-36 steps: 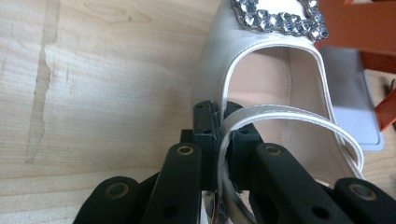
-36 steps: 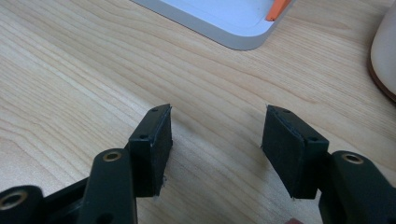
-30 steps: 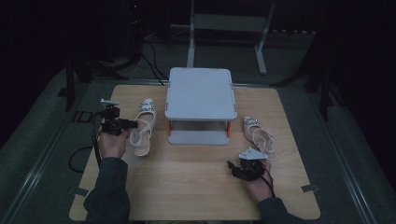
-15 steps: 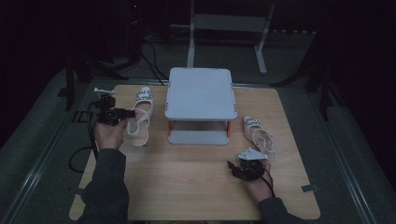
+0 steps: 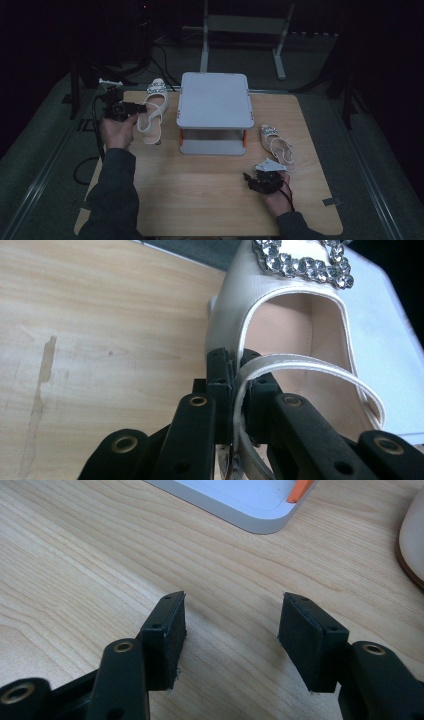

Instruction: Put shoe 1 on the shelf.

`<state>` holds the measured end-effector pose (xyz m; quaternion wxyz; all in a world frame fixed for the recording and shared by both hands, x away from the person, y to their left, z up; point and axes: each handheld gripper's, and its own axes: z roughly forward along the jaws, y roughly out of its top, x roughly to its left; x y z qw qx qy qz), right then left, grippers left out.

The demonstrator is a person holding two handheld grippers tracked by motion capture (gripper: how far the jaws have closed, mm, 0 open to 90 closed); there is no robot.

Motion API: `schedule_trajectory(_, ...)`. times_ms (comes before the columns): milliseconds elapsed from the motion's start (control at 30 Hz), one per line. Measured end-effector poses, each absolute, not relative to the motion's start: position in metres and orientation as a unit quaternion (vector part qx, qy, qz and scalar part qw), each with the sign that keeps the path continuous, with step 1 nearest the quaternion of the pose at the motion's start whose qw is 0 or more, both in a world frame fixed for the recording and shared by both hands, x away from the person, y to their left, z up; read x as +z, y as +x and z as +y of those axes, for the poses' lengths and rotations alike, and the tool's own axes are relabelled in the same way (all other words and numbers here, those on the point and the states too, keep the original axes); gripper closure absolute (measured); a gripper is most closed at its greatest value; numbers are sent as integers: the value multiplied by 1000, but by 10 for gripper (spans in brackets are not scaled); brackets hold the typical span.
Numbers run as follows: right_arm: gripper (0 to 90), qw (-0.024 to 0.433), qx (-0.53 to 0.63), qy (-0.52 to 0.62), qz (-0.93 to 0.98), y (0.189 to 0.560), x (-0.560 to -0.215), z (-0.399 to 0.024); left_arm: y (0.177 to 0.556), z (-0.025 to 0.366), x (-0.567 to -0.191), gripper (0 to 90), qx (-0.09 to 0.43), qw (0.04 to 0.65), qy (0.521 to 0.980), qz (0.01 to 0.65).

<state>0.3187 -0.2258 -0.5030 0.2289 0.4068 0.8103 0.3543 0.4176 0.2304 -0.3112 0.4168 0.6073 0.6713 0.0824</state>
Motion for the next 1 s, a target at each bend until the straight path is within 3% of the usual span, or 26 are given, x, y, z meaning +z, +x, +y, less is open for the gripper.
schedule_trajectory(567, 440, 228, 355, 407, 810, 319, -503, -226, 458, 199, -284, 848, 49, 430, 602, 671)
schedule_trajectory(1000, 440, 226, 355, 408, 811, 319, -503, -226, 491, 152, -265, 847, 48, 416, 619, 664)
